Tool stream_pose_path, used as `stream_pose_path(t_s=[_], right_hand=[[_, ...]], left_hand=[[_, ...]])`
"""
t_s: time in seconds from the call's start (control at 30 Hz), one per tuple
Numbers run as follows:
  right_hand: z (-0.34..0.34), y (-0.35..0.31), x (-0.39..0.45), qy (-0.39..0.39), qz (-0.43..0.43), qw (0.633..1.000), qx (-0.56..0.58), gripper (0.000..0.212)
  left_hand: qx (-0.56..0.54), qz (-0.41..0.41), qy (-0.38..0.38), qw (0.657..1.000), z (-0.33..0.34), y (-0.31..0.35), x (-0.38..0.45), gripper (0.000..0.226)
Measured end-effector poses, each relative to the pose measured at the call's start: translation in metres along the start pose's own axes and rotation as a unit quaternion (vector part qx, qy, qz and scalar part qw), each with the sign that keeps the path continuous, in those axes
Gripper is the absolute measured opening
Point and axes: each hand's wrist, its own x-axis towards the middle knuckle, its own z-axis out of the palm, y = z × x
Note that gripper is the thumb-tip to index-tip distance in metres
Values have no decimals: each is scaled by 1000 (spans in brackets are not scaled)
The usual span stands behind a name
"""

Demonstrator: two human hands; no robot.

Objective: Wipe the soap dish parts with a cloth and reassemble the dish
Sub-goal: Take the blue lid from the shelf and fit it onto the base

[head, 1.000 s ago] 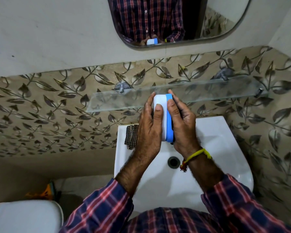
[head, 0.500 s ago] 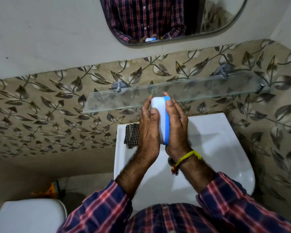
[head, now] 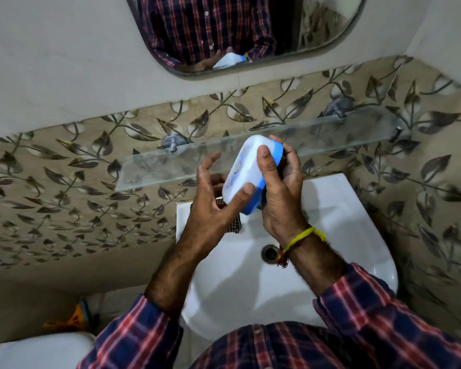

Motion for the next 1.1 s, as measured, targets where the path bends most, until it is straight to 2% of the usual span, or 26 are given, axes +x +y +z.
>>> stream_pose_path(t_s=[0.13, 0.23, 0.37, 0.6, 0.7, 0.8, 1.1], right_hand=[[4, -13, 17, -24, -26, 999, -34, 50], [-3, -26, 36, -52, -66, 986, -146, 40], [-22, -38, 61, -81, -144, 914, -369, 50], [-29, -28, 82, -82, -197, 794, -569, 47], [-33, -21, 83, -105, -187, 784, -582, 60], [-37, -16, 82, -90, -174, 786, -587, 70], [-37, -11, 80, -82, -153, 780, -602, 75]], left_hand=[[14, 13, 7, 1000, -16, 8, 25, 99], [64, 65, 25, 996, -33, 13, 51, 108], [133, 95, 7, 987, -47, 13, 83, 121], [187, 87, -11, 978, -43, -1, 116, 126], [202, 95, -8, 975, -43, -12, 118, 128], [232, 91, -1, 968, -42, -17, 116, 131], [272, 94, 30, 957, -37, -22, 109, 133]])
